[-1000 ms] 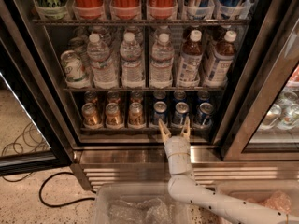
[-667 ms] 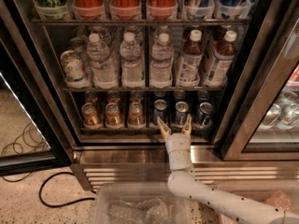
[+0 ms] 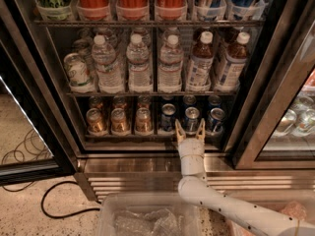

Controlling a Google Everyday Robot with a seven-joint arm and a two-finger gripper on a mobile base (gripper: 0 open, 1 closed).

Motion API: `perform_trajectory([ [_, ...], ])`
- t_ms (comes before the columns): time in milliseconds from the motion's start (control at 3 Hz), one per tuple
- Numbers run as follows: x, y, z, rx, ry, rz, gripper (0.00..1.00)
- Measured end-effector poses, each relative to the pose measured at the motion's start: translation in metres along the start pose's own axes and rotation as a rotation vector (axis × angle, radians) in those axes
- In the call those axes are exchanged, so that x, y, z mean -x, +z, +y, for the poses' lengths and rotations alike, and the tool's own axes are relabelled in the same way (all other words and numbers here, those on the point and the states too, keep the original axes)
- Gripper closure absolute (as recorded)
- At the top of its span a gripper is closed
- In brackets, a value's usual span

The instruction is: Pick pepsi can from bottom shelf of fridge

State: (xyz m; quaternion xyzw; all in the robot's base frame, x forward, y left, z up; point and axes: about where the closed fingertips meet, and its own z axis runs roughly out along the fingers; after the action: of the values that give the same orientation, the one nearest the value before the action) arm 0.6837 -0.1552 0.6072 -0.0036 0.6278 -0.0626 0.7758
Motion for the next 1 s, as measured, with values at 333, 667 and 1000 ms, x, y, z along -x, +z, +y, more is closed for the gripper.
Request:
perform_trajectory([
  [333, -0.0035, -0.0023, -0.0061, -0.017, -0.009, 0.008, 0.29],
  [667, -0.0036, -0.0001, -0.0049, -0.017, -0.007, 0.003, 0.29],
  [1000, -0.0021, 0.005, -0.0005, -0.011, -0.002, -0.011, 0.3],
])
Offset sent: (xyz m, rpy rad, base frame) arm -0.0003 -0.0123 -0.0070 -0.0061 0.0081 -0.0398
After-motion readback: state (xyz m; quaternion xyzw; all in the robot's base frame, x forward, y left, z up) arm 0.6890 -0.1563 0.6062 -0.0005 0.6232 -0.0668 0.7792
